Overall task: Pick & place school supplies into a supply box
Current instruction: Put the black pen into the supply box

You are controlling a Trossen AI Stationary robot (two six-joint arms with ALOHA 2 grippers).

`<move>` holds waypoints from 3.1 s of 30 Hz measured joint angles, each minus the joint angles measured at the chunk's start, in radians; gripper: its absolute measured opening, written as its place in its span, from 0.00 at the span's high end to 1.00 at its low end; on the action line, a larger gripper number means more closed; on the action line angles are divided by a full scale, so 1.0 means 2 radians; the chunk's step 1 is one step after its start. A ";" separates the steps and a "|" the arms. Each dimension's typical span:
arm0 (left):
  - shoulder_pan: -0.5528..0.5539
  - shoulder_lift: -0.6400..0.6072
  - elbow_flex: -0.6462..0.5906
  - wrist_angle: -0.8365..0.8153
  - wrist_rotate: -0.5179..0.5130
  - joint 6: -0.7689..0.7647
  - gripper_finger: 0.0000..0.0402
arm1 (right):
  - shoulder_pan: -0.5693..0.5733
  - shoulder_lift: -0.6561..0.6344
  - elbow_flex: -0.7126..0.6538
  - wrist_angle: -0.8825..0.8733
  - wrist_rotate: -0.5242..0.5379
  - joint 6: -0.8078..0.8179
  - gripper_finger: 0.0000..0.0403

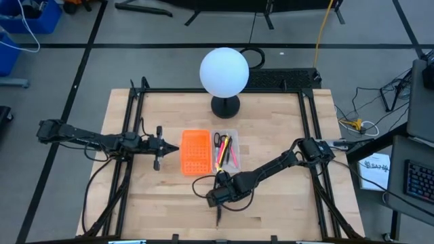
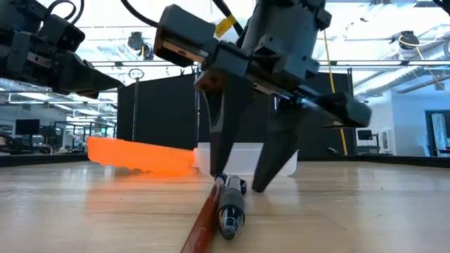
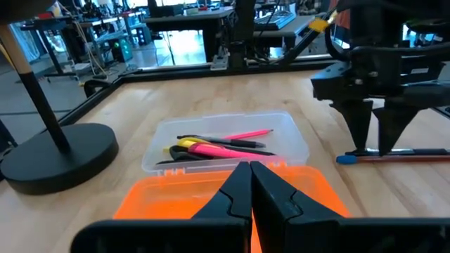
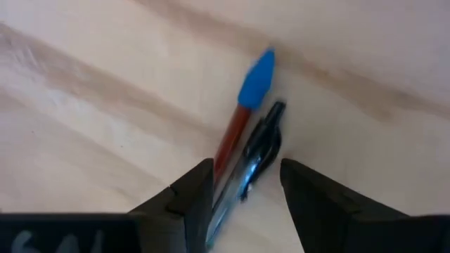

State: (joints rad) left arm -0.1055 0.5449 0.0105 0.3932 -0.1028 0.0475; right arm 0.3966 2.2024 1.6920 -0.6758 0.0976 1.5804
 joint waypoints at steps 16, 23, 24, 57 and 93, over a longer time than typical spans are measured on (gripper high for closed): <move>0.000 0.000 0.000 -0.008 0.000 0.000 0.98 | -0.005 0.003 0.001 -0.078 -0.067 -0.024 0.61; 0.000 0.000 0.000 -0.009 0.000 0.000 0.98 | 0.001 0.003 0.001 -0.139 -0.104 -0.031 0.68; 0.000 0.000 0.000 -0.009 0.000 0.000 0.98 | 0.002 0.003 0.001 -0.140 -0.103 -0.037 0.68; 0.000 0.000 0.000 -0.025 0.000 0.000 0.98 | 0.065 -0.043 0.000 -0.077 -0.087 0.008 0.50; 0.000 0.000 0.000 -0.027 0.002 -0.001 0.98 | 0.083 0.057 -0.005 -0.098 -0.071 -0.042 0.70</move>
State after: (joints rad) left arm -0.1062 0.5449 0.0109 0.3393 -0.0982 0.0449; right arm 0.5632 2.3165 1.6823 -0.8714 -0.0441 1.4956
